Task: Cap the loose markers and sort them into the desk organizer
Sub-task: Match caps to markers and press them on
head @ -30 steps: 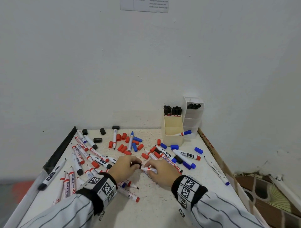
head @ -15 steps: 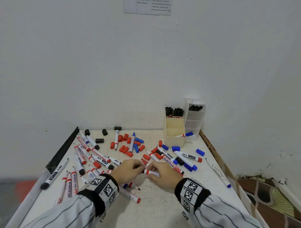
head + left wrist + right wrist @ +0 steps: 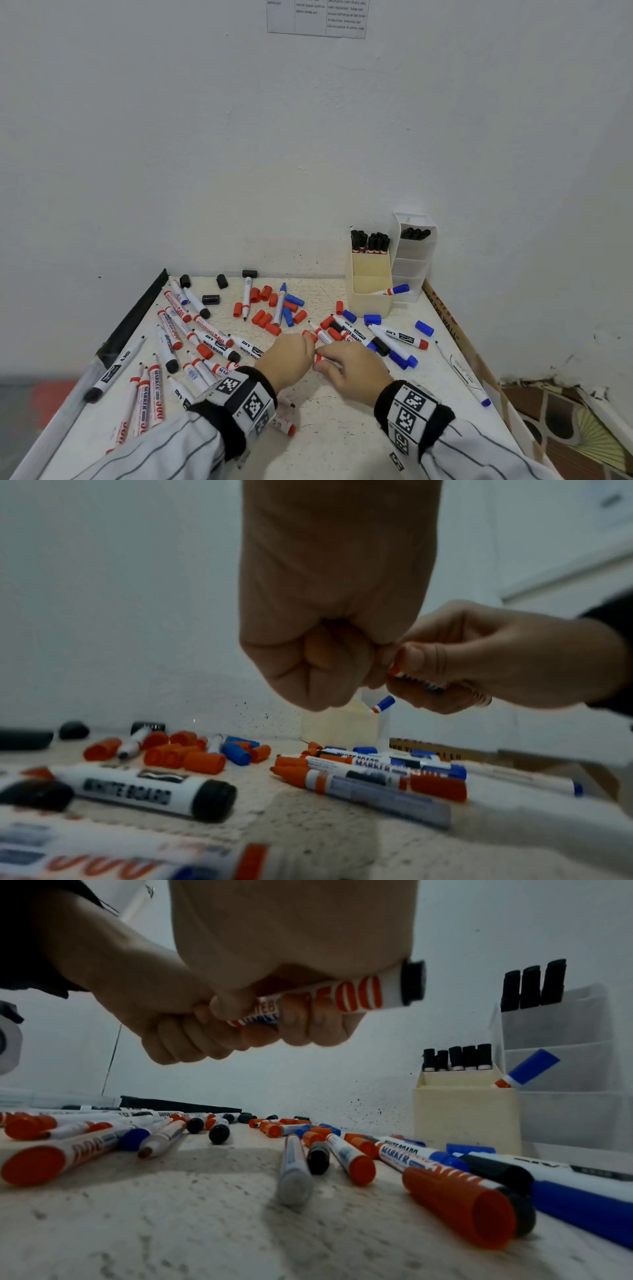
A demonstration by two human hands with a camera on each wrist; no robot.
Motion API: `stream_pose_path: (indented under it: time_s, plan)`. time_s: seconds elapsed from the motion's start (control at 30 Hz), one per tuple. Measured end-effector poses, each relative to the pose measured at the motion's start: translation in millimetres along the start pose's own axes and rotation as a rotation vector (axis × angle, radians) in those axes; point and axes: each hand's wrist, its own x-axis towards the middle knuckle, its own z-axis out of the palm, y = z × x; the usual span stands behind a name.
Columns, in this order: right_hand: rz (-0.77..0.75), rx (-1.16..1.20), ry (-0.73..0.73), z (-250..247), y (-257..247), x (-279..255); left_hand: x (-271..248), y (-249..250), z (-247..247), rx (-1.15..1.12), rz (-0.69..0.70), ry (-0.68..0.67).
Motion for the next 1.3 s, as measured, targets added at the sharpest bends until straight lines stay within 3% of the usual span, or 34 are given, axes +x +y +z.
stream_pose_path:
  time_s: [0.13,0.23,0.33,0.43,0.53,0.57,0.63,0.73,0.8,0.9,1.03,1.3]
  plan:
    - [-0.074,-0.082,0.122,-3.5,5.6,-5.1,14.2,3.5,-10.6,-0.156,-0.068,-0.111]
    - [0.006,0.004,0.054,-6.8,11.6,-3.2,16.7,10.3,-15.7,-0.136,-0.140,-0.057]
    - [0.062,0.116,-0.016,-12.1,14.6,-3.0,20.2,16.8,-14.8,-0.158,-0.076,0.010]
    - [0.138,0.134,-0.069,-20.3,19.9,-3.6,29.7,19.6,-18.0,-0.469,-0.139,0.070]
    - [0.322,0.023,-0.104,-32.9,35.9,-1.3,49.2,22.6,-14.8,-0.966,-0.343,0.048]
    - [0.401,-0.011,-0.072,-38.7,44.3,-1.6,60.0,24.8,-12.0,-1.026,-0.383,0.042]
    - [0.526,-0.017,0.033,-51.0,62.9,-4.1,78.1,29.3,-7.1,-0.980,-0.390,0.007]
    - [0.613,0.050,0.125,-66.0,86.7,-12.4,97.7,40.5,0.5,-0.840,-0.281,-0.210]
    - [0.627,0.052,0.129,-71.0,95.9,-18.0,105.7,47.6,2.4,-0.627,-0.241,-0.314]
    - [0.619,0.022,0.117,-72.4,102.4,-24.4,109.4,56.2,1.4,-0.423,-0.232,-0.263]
    - [0.622,0.029,0.114,-71.3,105.2,-24.4,107.0,60.4,4.2,-0.434,-0.289,-0.148]
    - [0.587,0.132,0.208,-61.8,107.0,-16.0,110.4,57.3,10.0,-0.390,-0.209,-0.247]
